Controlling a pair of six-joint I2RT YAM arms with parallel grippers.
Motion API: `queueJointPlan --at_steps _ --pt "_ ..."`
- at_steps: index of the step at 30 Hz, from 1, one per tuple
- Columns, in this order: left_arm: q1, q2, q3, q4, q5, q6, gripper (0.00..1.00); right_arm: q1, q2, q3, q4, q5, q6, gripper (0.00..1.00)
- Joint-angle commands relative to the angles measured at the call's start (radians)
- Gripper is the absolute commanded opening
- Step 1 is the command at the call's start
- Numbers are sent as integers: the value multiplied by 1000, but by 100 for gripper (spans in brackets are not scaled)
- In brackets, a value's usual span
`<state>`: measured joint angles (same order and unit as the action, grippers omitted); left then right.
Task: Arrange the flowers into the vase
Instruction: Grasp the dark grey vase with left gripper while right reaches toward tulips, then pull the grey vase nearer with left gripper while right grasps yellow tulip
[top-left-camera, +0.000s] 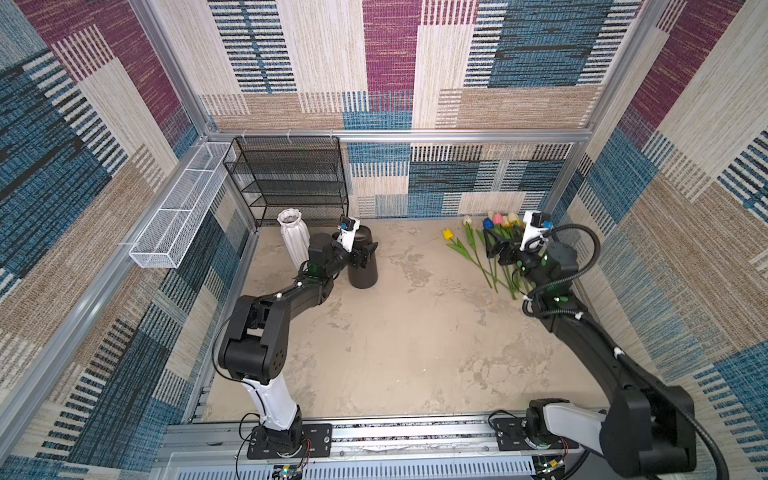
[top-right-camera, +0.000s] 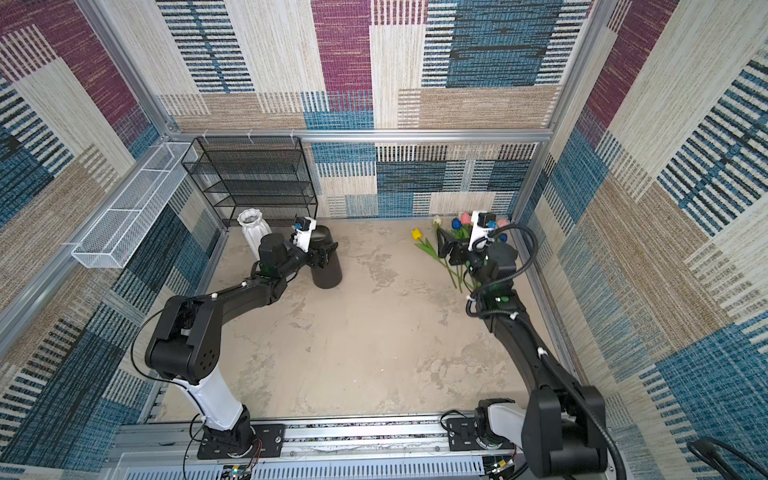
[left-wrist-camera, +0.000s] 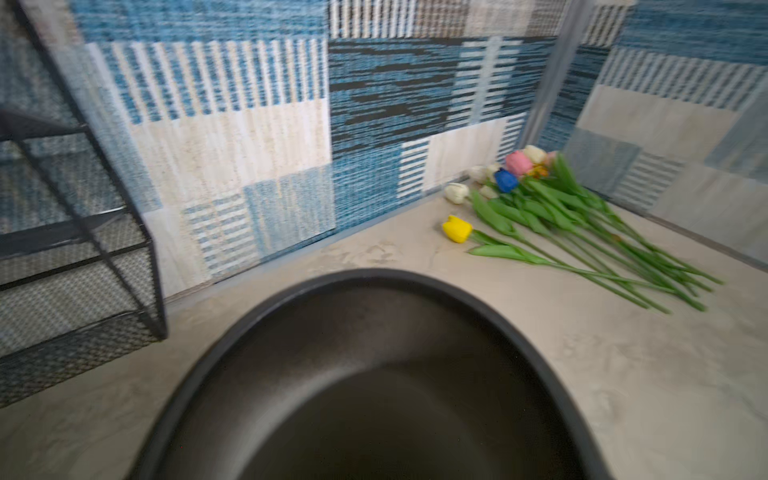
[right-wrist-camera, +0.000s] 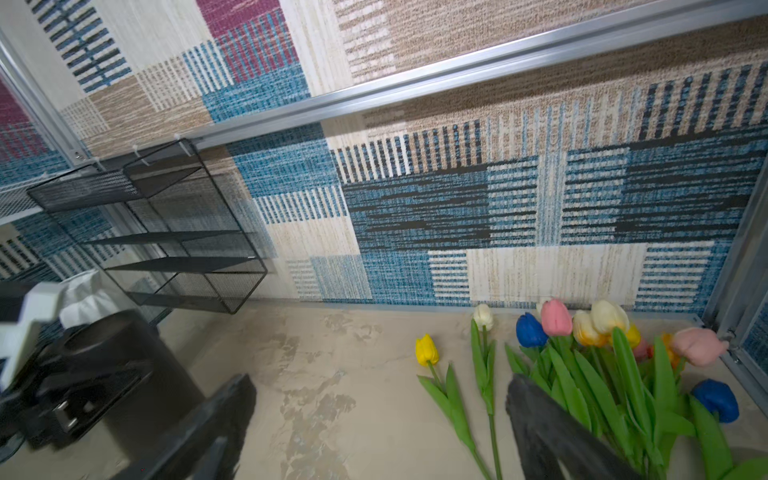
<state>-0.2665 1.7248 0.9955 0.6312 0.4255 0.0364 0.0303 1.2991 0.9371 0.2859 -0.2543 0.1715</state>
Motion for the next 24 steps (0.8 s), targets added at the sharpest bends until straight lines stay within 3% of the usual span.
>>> queueJointPlan --at_steps 1,6,11,18,24 --pt "-68 -95 -69 100 83 -19 12 -13 170 230 -379 -22 -94 89" --pt "-224 -186 -153 85 67 -12 10 -17 467 605 -723 -2 -256 71" --pt "-328 -181 -177 95 51 -13 7 -17 696 870 -931 27 -356 52" --pt "-391 -156 -194 128 6 8 7 -17 896 1048 -1066 67 -429 46" --pt "-407 -106 -214 255 -15 -19 7 -4 941 1040 -1071 87 -452 45"
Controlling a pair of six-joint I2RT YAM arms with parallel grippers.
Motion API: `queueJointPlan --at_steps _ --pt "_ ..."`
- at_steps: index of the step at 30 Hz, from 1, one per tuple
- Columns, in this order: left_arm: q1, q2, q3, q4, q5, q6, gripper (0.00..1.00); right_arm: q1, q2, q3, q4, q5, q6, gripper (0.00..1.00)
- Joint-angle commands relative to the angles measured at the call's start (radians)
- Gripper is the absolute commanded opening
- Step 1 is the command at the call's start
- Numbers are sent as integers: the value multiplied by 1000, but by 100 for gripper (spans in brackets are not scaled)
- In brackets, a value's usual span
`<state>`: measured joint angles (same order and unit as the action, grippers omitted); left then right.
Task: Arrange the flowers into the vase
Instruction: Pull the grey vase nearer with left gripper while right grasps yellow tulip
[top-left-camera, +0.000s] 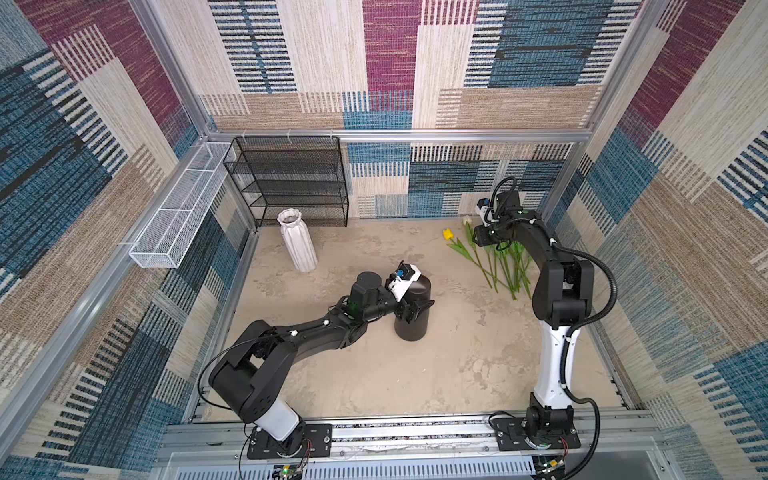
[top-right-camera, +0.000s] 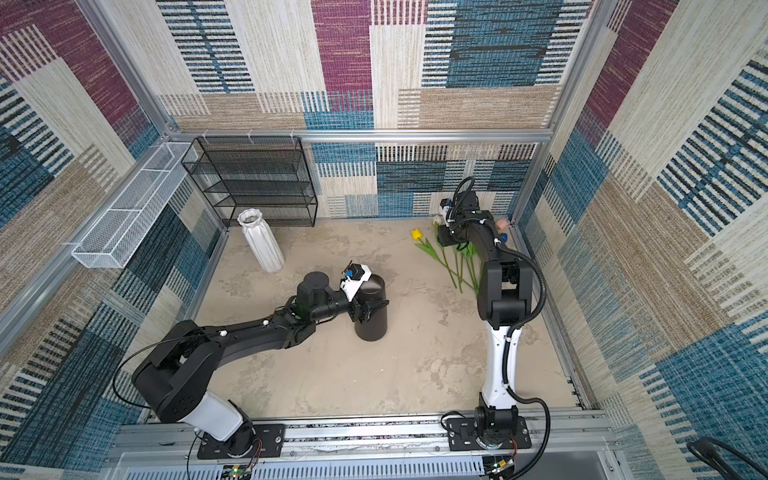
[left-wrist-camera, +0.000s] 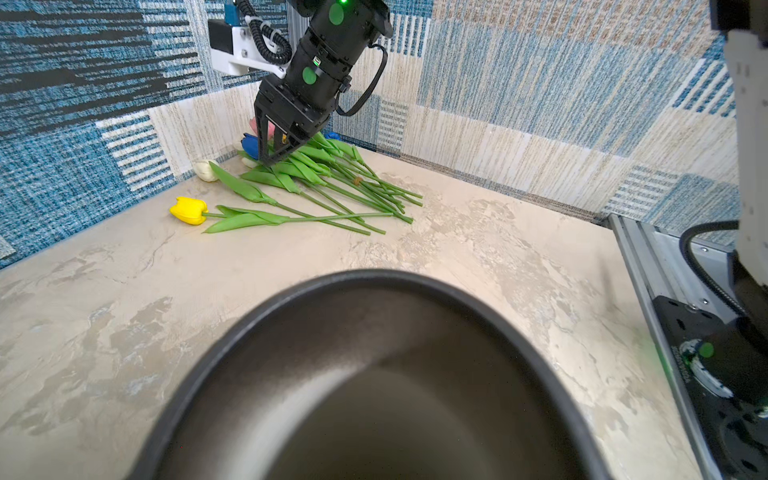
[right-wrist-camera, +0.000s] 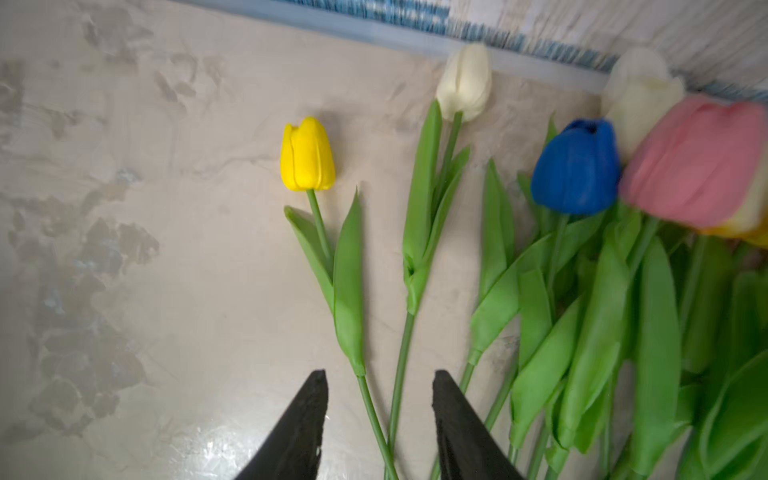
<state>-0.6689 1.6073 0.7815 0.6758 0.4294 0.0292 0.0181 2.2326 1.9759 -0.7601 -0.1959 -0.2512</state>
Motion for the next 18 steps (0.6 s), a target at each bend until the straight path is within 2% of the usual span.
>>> queueJointPlan --at_steps 1,4,10,18 --pt "-7 25 -1 233 -25 -16 7 11 12 -8 -19 39 -31 45" --pt "-9 69 -4 293 -29 -26 8 18 38 -19 -31 58 -37 45" --pt "-11 94 5 289 -24 -12 12 40 84 -39 -4 132 -59 43" --pt "-12 89 -9 298 -26 3 38 47 133 -53 50 150 -69 40"
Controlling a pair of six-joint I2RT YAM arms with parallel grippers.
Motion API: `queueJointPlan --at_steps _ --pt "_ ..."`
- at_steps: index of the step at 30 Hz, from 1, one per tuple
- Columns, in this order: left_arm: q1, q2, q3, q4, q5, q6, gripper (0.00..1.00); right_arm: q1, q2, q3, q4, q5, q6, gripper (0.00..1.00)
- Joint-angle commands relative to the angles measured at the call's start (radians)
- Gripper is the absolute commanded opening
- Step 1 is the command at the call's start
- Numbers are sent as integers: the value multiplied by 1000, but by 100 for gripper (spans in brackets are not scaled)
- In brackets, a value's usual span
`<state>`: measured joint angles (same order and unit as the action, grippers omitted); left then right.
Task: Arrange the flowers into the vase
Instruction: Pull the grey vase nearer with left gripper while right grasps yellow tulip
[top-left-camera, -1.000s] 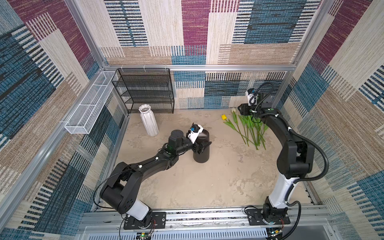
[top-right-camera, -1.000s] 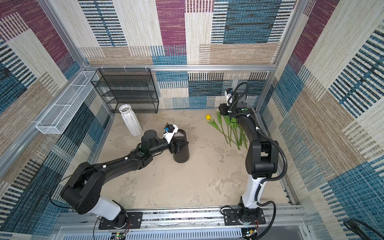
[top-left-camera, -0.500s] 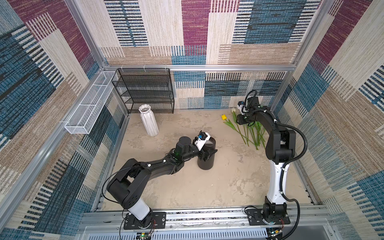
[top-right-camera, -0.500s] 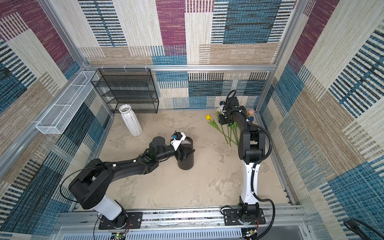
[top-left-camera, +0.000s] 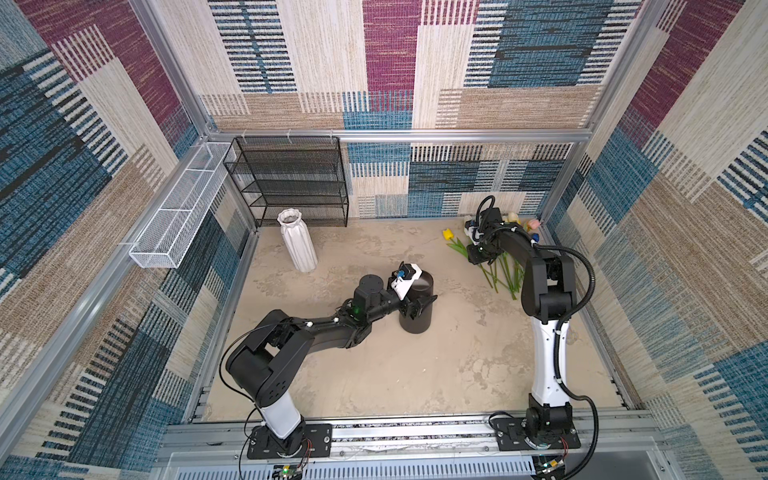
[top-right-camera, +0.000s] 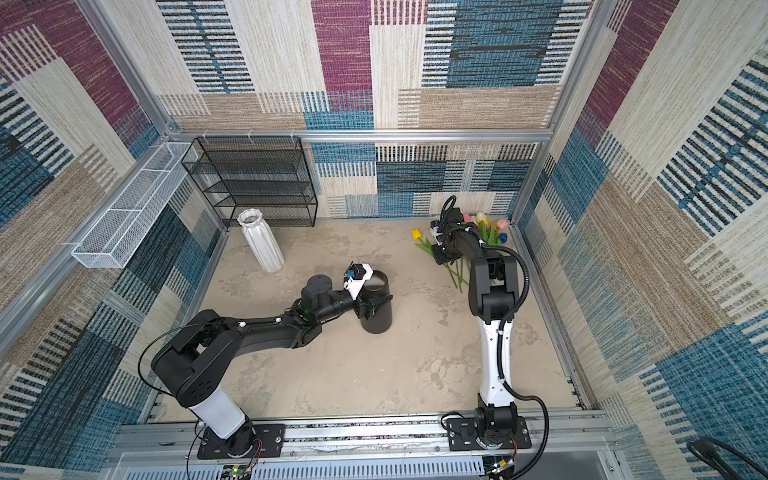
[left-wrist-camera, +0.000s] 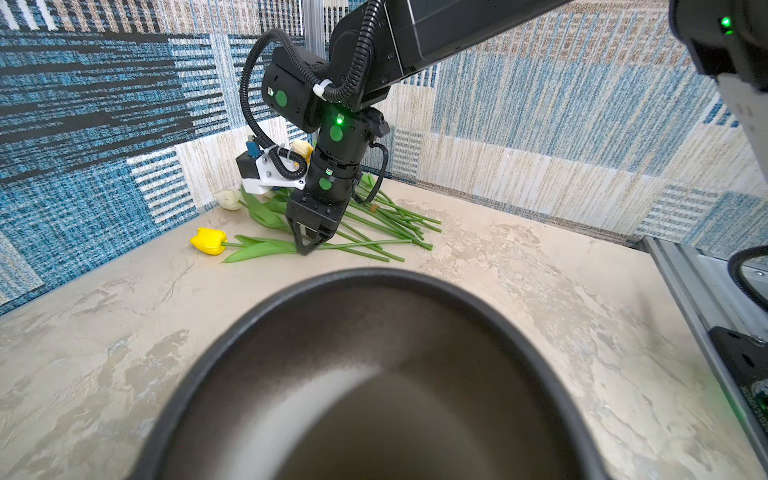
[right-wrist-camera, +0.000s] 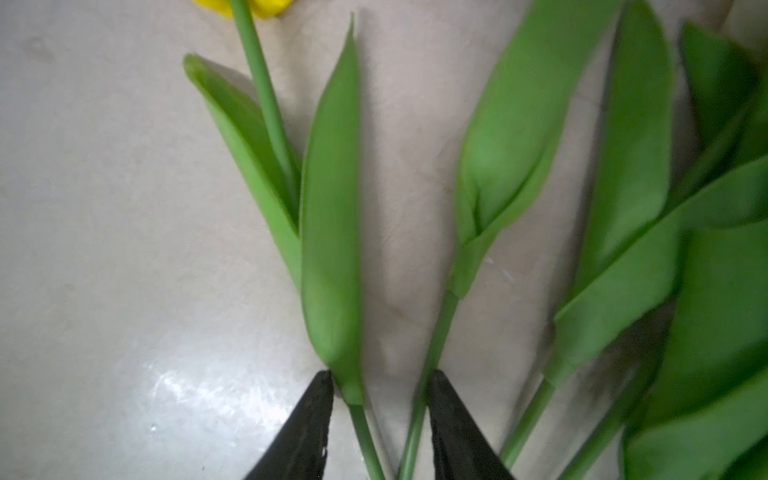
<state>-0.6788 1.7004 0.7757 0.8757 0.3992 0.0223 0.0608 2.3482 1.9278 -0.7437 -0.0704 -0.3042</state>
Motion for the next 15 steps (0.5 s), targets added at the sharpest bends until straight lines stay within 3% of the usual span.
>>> queueJointPlan --at_steps 1,7,15 --pt "-2 -5 -8 103 -3 8 42 4 22 -7 38 23 -16 38" --pt "-2 -19 -27 118 -12 20 62 6 33 -16 57 9 -15 30" --pt "-2 -69 -45 66 -35 48 72 14 -11 -42 58 16 -7 19"
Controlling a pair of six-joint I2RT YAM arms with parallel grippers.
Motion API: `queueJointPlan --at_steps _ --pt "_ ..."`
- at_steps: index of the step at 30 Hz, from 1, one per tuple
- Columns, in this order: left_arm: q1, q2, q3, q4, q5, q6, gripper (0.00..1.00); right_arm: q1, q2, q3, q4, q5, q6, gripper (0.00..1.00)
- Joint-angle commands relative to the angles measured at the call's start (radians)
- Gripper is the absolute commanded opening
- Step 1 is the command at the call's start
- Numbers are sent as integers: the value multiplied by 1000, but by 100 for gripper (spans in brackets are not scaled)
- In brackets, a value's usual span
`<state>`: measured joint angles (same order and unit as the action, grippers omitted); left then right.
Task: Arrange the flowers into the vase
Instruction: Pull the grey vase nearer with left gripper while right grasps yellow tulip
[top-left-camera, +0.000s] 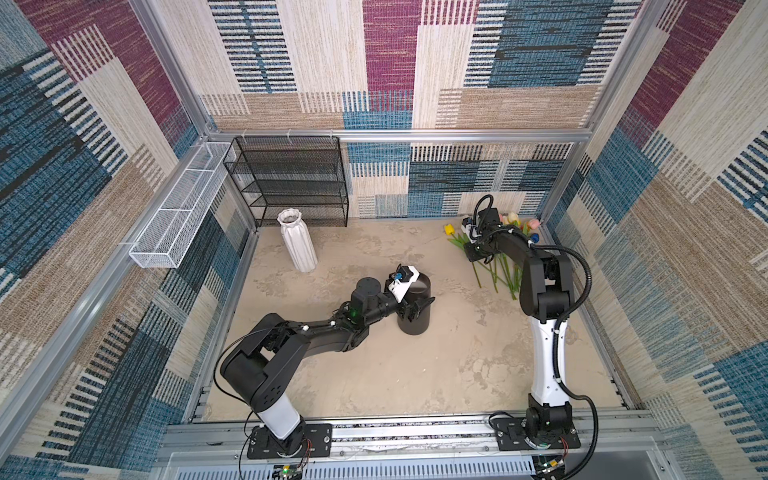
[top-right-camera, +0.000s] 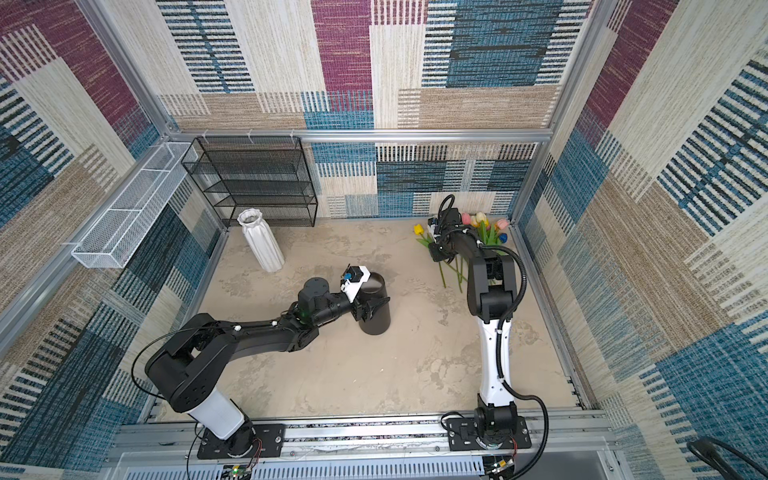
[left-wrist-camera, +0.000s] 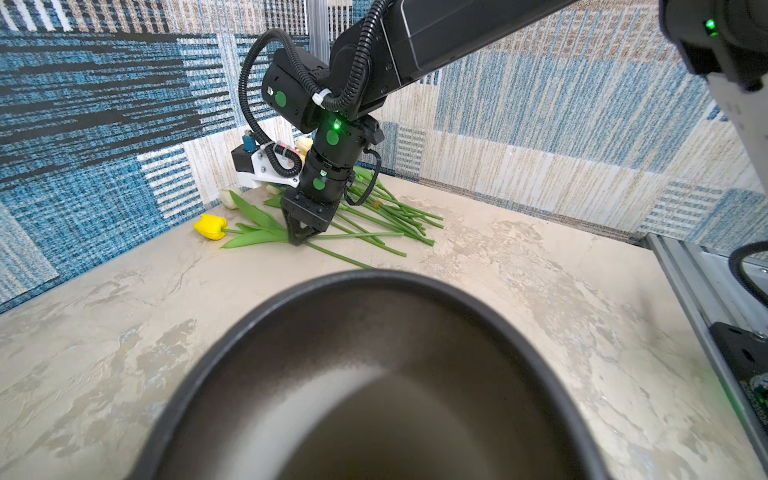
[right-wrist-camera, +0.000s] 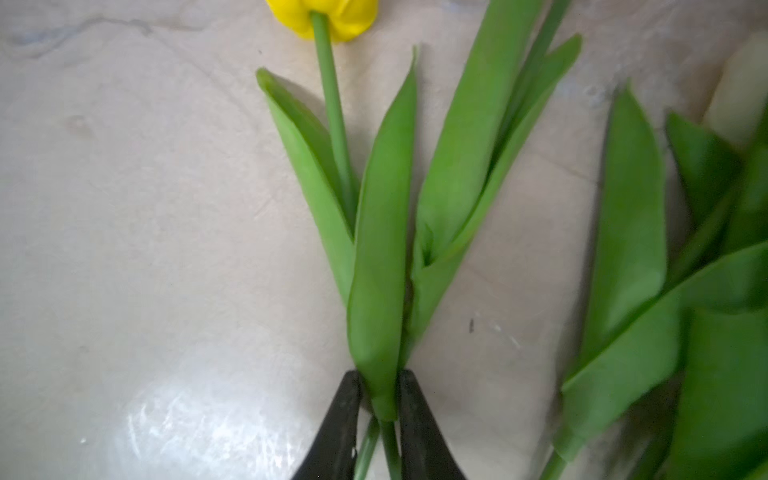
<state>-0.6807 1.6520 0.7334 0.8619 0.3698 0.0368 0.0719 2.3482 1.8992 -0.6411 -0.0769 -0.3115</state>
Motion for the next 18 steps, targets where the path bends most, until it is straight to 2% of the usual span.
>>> queueJointPlan --at_steps 1,8,10,17,18 --pt "0 -27 -5 71 -11 36 72 3 -20 -18 -42 26 3 18" --pt "0 -59 -15 42 -24 46 76 4 -60 -43 -35 18 13 13" --pt "0 -69 -22 46 -31 42 85 6 -74 -52 -32 12 18 13" --pt "0 -87 -46 49 -52 52 92 9 -120 -71 -20 -6 35 11" --pt "0 -91 -53 51 -55 52 97 9 -126 -71 -22 -8 40 11"
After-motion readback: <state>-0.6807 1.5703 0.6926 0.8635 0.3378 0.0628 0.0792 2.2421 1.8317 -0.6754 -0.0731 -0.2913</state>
